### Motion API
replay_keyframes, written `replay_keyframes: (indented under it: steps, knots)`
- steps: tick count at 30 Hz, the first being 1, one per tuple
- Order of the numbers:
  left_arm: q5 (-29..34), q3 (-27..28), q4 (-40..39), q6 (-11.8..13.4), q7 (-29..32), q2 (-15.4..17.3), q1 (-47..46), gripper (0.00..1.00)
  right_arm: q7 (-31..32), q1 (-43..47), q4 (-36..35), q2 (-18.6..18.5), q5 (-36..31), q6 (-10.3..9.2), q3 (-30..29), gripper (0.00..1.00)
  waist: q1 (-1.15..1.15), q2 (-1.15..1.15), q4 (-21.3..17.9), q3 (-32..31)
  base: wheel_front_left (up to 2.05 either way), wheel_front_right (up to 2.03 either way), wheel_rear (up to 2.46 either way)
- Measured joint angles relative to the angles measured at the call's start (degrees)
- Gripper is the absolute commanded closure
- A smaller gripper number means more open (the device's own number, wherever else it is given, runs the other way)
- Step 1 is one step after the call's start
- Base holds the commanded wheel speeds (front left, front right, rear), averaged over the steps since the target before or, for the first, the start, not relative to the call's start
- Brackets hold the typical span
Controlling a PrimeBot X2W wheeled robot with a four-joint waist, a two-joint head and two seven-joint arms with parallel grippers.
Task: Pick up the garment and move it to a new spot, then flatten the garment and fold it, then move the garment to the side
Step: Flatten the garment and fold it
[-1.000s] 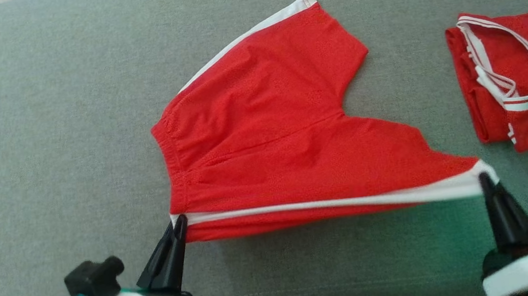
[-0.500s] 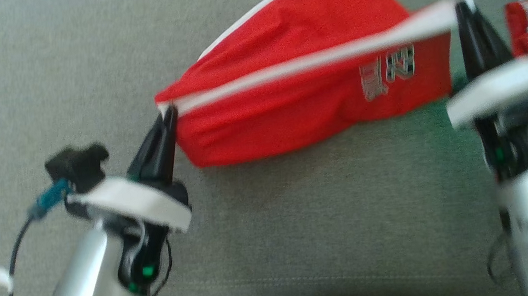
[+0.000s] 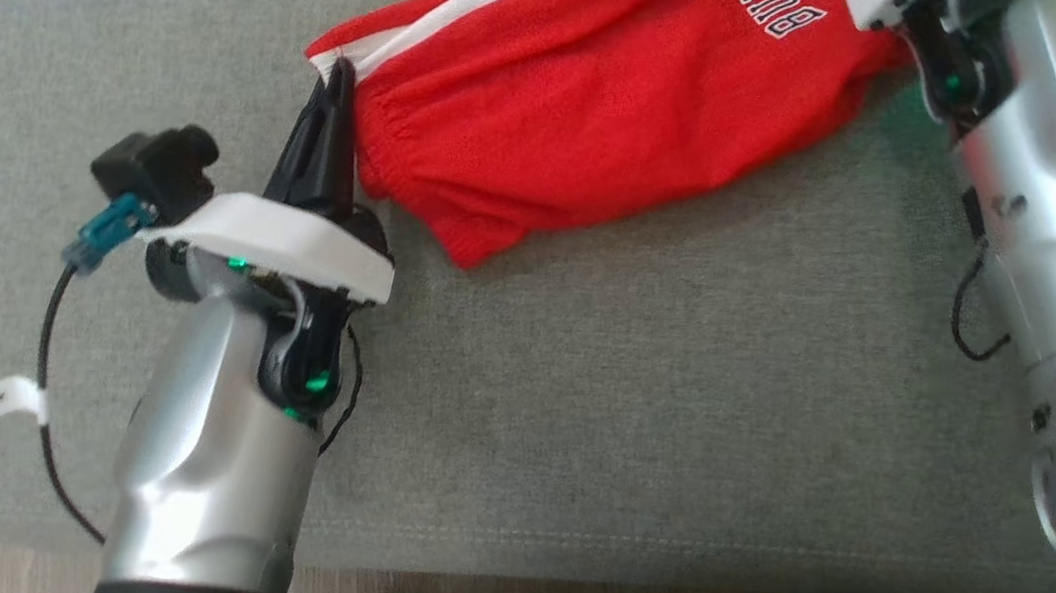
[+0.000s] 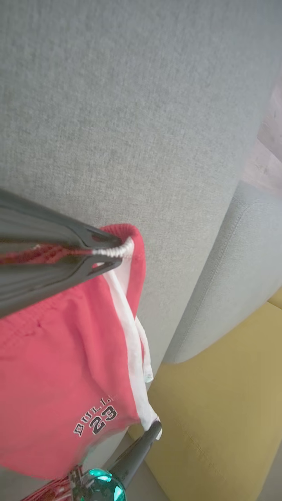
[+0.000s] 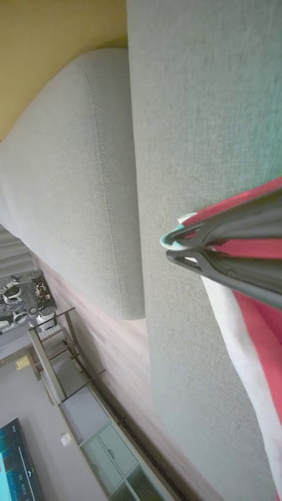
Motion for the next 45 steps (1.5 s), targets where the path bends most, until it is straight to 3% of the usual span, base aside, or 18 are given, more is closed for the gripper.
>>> replay_keyframes:
  steps: [1,2,3,4,5,12,15,22,28,37,45]
  knots:
    - [-0.4,-0.4,1.3,0.0,-0.2,-0.3,-0.8,1.00,-0.8,-1.0,1.9,0.0,-0.1,0.00,0.2,1.00,0.00,0.00,0.2,0.3,0.00,0.00,0.00]
    - [-0.8,-1.0,2.5,0.0,-0.5,-0.5,-1.5,1.00,-1.5,-2.0,3.8,0.0,-0.1,0.00,0.5,0.81,0.00,0.00,0.4,0.6,0.00,0.00,0.00]
    - [-1.4,-1.9,3.3,0.0,-0.6,-0.6,-2.2,1.00,-2.4,-2.8,5.4,0.0,-0.1,0.00,0.8,0.41,0.00,0.00,0.5,0.8,0.00,0.00,0.00]
    - [-1.9,-2.6,3.7,0.0,-0.9,-0.7,-2.6,0.66,-3.4,-3.3,6.6,0.0,-0.1,0.00,1.2,0.00,0.00,0.00,0.5,1.0,0.00,0.00,0.00]
    - [-2.4,-3.5,4.1,0.0,-1.2,-0.7,-3.0,0.00,-4.5,-3.9,7.9,-0.1,0.0,0.00,1.8,0.00,0.00,0.00,0.5,1.1,0.00,0.00,0.00]
    - [-3.2,-5.1,5.3,0.0,-2.4,0.5,-3.2,0.00,-11.9,-4.6,11.6,-0.1,1.3,0.00,6.2,0.00,-0.01,0.00,-0.6,0.1,0.00,0.00,0.00]
    - [1.4,-0.7,0.5,0.7,-2.4,1.7,-1.3,0.00,-13.7,-4.2,10.3,-0.1,0.6,0.00,7.8,0.00,-0.01,0.00,-1.3,-0.9,0.00,0.00,0.00]
    - [14.4,8.3,-14.1,3.9,-2.5,2.3,9.1,0.00,-14.6,3.7,1.3,-0.1,-3.6,0.00,6.9,0.00,-0.01,0.00,-3.5,-3.6,0.00,0.00,0.00]
    - [20.3,13.3,-21.5,4.2,-2.5,2.4,16.4,0.00,-14.8,13.4,-8.5,0.0,-6.0,0.00,4.7,0.00,-0.02,0.00,-5.7,-6.0,0.00,0.00,0.00]
    - [23.5,16.1,-24.0,4.1,-2.5,2.4,23.9,0.00,-9.6,27.9,-22.5,0.5,-6.1,0.00,1.8,0.00,-0.02,0.00,-7.2,-8.7,0.00,0.00,0.00]
    - [24.4,16.8,-23.4,3.6,-2.5,2.2,24.1,0.00,-6.4,31.9,-28.4,0.8,-5.0,0.00,1.7,0.00,-0.02,0.00,-7.2,-9.5,0.00,0.00,0.00]
